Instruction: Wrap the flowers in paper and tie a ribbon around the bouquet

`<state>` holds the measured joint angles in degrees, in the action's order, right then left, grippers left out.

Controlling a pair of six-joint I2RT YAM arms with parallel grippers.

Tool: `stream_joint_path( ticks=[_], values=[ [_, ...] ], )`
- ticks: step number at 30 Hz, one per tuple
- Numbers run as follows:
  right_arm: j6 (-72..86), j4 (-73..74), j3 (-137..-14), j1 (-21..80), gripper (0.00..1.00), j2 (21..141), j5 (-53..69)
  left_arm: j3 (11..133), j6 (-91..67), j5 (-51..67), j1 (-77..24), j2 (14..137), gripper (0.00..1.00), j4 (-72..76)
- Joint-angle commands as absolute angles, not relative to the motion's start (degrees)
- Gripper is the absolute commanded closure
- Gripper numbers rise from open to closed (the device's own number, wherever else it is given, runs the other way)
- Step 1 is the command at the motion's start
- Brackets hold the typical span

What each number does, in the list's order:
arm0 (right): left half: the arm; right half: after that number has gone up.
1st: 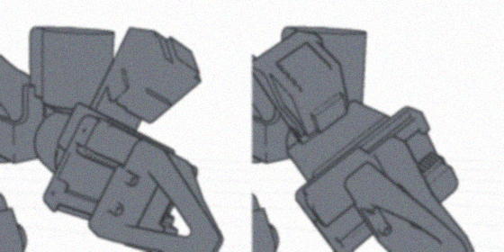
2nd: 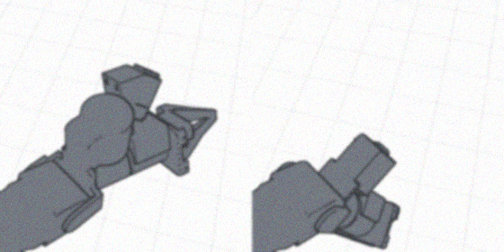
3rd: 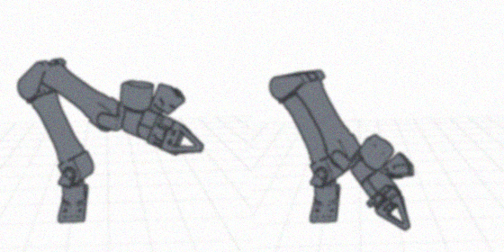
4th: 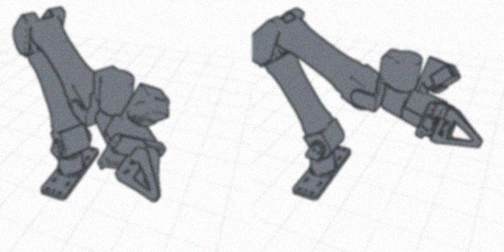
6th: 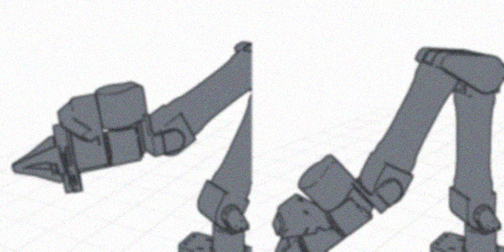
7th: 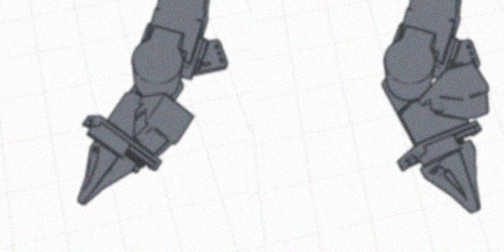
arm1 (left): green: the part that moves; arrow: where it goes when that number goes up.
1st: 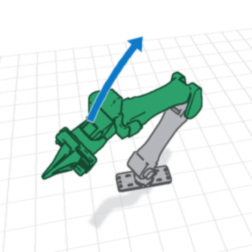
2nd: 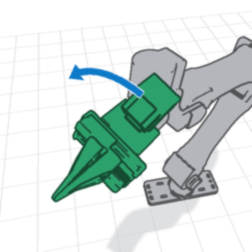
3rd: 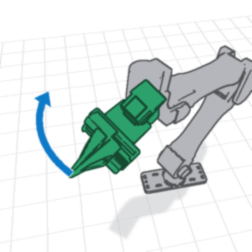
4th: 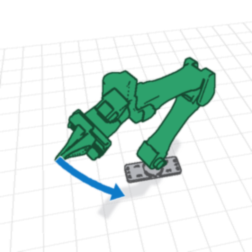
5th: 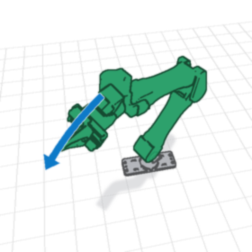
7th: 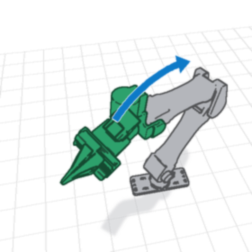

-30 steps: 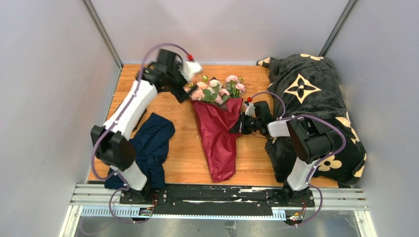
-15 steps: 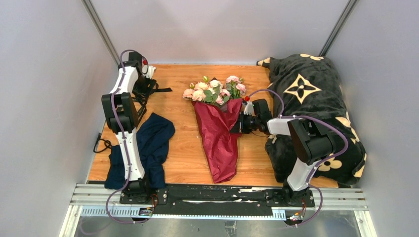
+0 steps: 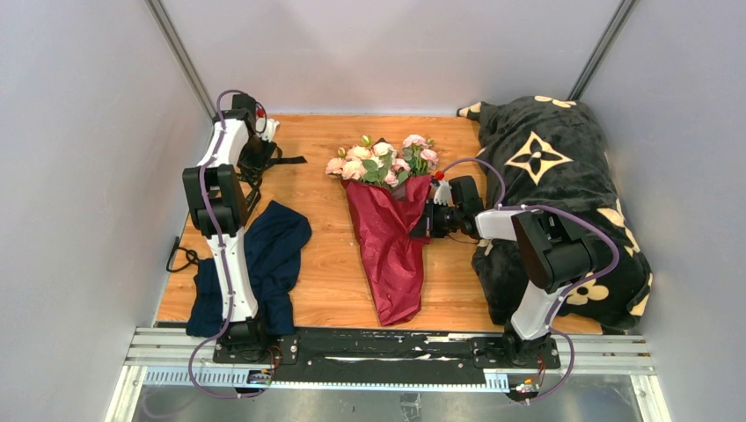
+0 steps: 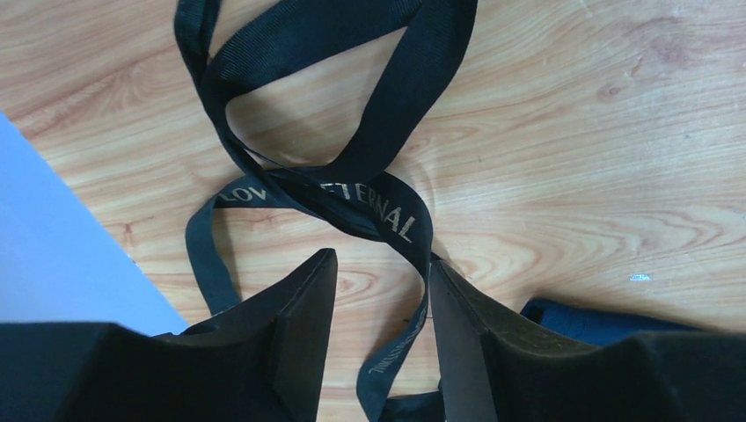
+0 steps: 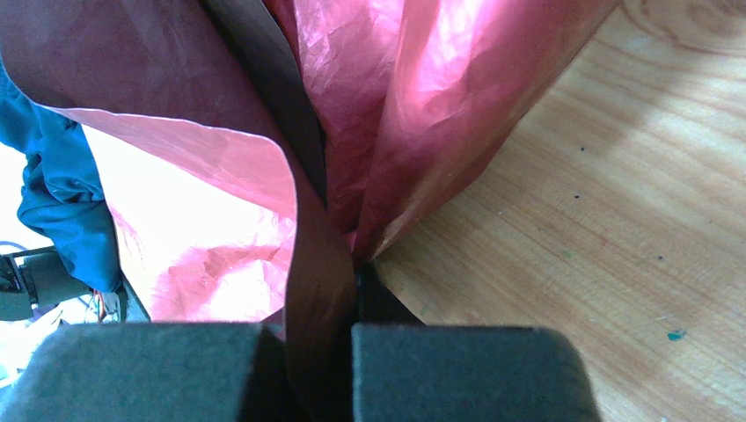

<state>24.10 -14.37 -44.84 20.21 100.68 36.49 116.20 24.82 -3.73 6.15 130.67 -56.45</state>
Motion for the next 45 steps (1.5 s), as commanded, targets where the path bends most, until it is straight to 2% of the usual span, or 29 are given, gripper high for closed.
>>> stream_joint_path(
  ticks=[1,5,7,9,10,13,16,20,24,26,29,33,38,41,45],
  values=[
    [22.1,-11.0,-45.5,20.8,1.00,101.4,34.3,114.6,24.0,-2.4,6.3,131.8,0.50,-57.1],
    [21.9,-10.6,-45.4,20.8,1.00,101.1,34.2,113.9,23.8,-1.3,6.2,132.2,0.55,-57.1],
    [21.8,-10.4,-45.5,20.8,1.00,101.1,34.1,113.8,23.8,-1.6,6.2,132.0,0.73,-57.1],
    [21.7,-10.4,-45.4,20.8,1.00,101.0,34.0,114.1,23.4,-1.9,6.2,131.3,0.98,-57.1],
    [21.8,-10.4,-45.4,20.8,1.00,100.9,34.0,114.3,22.7,-2.0,6.2,130.4,1.00,-57.1],
    [21.8,-9.9,-45.5,20.7,1.00,100.7,33.6,113.0,20.6,3.6,6.2,123.0,1.00,-57.4],
    [21.7,-8.9,-46.0,20.7,1.00,100.9,32.9,111.0,19.9,12.2,4.7,107.6,1.00,-57.6],
    [22.1,-8.6,-46.8,20.7,1.00,100.9,32.6,111.4,22.3,17.7,0.8,89.1,1.00,-59.4],
    [22.1,-7.5,-48.0,20.7,1.00,100.8,32.2,113.2,26.6,29.6,-3.9,75.9,1.00,-64.4],
    [21.8,-6.5,-48.6,20.7,1.00,100.8,31.8,118.2,28.4,35.7,-4.5,74.3,1.00,-73.3],
    [21.3,-4.8,-49.6,20.8,1.00,100.6,31.1,117.9,29.7,39.0,-6.3,71.0,1.00,-77.6],
    [20.7,-3.4,-50.4,20.7,1.00,100.5,30.5,105.1,29.6,42.6,-12.4,67.1,1.00,-78.3],
    [21.3,-2.4,-52.3,20.7,1.00,101.1,31.7,84.9,34.0,41.1,-31.8,66.8,1.00,-76.9],
    [22.0,-2.0,-53.1,20.7,1.00,100.0,31.9,74.6,29.3,30.8,-44.4,70.1,1.00,-67.7],
    [21.7,0.6,-54.5,20.7,1.00,98.8,30.9,72.7,28.6,20.4,-60.1,81.7,1.00,-61.4]
  ],
)
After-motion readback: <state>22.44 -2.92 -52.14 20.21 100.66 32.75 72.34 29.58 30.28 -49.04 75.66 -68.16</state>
